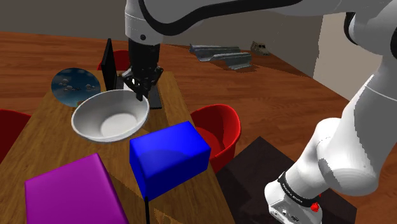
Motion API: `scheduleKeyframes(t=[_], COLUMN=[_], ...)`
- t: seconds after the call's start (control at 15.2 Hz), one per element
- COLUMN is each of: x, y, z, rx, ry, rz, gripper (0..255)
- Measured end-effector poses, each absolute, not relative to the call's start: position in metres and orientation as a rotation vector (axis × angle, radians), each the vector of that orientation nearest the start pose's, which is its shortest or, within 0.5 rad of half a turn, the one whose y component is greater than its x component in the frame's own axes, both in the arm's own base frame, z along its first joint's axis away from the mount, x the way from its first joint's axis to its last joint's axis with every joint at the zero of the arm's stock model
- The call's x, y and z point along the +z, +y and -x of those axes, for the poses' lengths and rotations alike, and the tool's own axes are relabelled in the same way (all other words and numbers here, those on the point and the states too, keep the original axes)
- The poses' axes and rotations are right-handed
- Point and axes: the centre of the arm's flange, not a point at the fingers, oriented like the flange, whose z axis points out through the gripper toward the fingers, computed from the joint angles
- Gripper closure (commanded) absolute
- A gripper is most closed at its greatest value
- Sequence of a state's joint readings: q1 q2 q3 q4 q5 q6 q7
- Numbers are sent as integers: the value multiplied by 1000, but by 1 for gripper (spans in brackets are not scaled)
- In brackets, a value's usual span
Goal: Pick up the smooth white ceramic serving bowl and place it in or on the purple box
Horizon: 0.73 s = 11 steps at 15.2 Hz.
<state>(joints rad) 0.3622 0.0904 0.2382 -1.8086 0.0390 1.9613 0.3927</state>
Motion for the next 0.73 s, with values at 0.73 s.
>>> scheduleKeyframes(t=[0.73], x=[508], y=[457], z=[-417], rx=[-44], ry=[-294], rz=[3046], gripper=[255])
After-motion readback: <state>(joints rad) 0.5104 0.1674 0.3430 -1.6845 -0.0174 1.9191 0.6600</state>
